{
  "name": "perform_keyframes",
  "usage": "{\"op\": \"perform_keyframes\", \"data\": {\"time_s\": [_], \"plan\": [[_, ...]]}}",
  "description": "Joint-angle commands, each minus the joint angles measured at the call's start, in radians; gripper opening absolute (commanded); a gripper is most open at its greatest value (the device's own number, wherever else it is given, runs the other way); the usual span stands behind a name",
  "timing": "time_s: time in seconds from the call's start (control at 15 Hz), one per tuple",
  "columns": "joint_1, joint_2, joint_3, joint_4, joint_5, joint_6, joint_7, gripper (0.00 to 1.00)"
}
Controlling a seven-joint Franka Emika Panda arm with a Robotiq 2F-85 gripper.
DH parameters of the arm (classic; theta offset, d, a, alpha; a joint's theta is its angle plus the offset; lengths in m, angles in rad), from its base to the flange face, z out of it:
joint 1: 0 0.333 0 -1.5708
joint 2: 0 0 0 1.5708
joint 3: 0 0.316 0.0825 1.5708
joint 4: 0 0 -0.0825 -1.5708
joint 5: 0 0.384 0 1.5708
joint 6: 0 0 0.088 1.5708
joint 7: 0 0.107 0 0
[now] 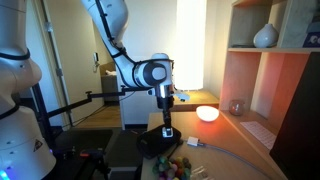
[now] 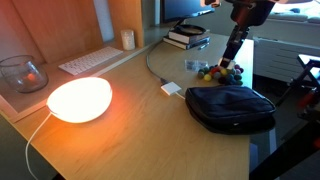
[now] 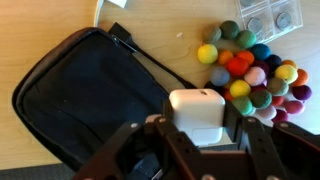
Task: Put the charger cable, head and the plastic object onto the floor.
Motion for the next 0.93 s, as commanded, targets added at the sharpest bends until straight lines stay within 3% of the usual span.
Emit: {"op": "perform_keyframes", "data": {"time_s": [0.0,0.13,0.2,0.87], "plan": [[0.031,-0.006,-0.030,-0.004,0.021,0.004,-0.015,0.52],[0.031,-0.007,-0.030,-0.005,0.021,0.004,-0.015,0.52],[0.035,0.013,-0.021,0.011,0.026,-0.004,-0.030,0.27],[0.182,0.059,0.044,0.019,-0.006,-0.025,-0.222,0.27]]}}
